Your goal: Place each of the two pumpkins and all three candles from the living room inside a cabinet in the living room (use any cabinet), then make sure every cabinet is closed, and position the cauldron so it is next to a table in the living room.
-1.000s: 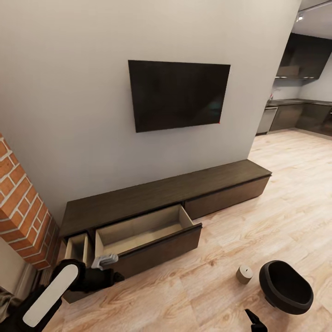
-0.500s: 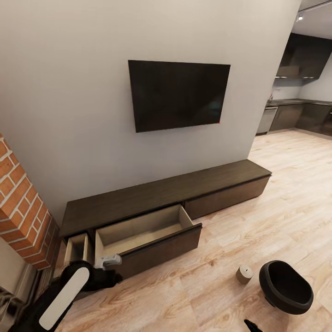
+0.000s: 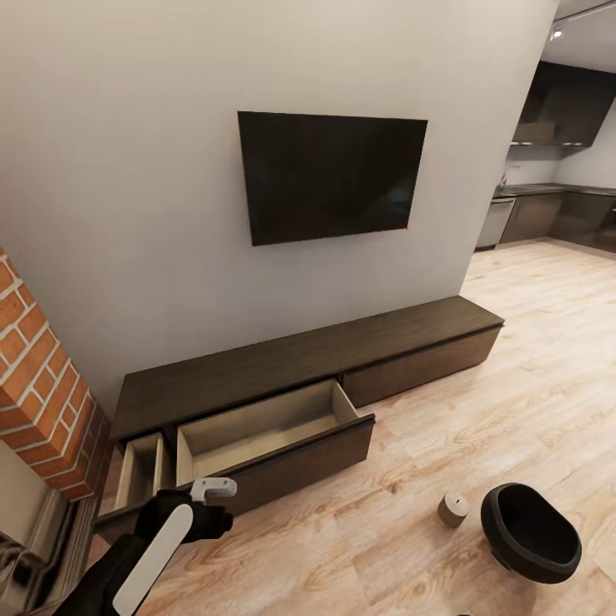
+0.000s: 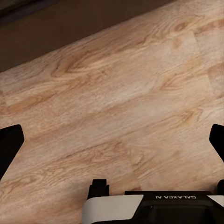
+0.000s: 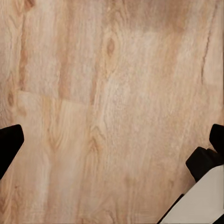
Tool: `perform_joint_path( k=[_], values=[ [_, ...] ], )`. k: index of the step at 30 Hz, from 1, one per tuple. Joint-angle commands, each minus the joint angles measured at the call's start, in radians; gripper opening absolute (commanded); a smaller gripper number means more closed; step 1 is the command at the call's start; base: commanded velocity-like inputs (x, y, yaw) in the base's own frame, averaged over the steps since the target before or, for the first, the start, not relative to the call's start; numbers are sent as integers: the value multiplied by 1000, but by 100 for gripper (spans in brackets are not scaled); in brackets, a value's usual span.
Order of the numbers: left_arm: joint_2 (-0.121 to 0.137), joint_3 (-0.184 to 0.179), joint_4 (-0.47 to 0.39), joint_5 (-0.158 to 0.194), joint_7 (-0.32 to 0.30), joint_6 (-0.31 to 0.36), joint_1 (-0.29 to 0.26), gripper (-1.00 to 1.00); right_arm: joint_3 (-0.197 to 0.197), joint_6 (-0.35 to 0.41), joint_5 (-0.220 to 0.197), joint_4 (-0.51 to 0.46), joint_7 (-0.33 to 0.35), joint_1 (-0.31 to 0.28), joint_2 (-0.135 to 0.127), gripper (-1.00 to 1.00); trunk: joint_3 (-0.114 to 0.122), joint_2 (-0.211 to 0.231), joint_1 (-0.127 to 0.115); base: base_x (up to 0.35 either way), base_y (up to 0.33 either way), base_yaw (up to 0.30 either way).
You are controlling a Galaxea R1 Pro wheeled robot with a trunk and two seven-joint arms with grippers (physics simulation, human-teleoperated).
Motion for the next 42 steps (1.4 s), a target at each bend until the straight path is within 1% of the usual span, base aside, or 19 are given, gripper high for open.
perform_joint_path(
  k=[1,2,4,11,13,17,19,23,42],
  values=[
    [1,-2,-1,9,10,1,-1,100,8,-22,-8,0,4,-1,-1,100,-1,-1,0,0,0,0],
    [2,-2,-1,9,8,1,-1,100,8,-38,-5,0,4,-1,-1,100,-1,-1,0,0,0,0],
    [2,-2,-1,9,7,1,-1,100,7,-48,-4,0,5,0,-3,100,-1,-1,0,0,0,0],
    [2,-1,-3,10,6,1,-1,100,8,-52,-4,0,9,-1,-6,100,-1,-1,0,0,0,0],
    [2,0,-4,11,5,1,-1,100,7,-49,-9,0,30,-1,-7,100,-1,-1,0,0,0,0],
    [2,-1,-7,11,5,1,-1,100,0,-49,-9,0,101,-1,-8,100,-1,-1,0,0,0,0],
    [2,-1,-8,11,5,1,-1,100,0,-53,-8,1,114,-1,-7,100,-1,-1,0,0,0,0],
    [2,-2,-8,12,5,1,-1,100,1,-55,-8,12,118,-1,-4,100,-1,-1,0,0,1,-21],
    [2,-12,-10,12,4,1,-1,100,6,-49,-8,15,118,-1,-2,100,-16,-1,0,0,97,-228]
  ],
)
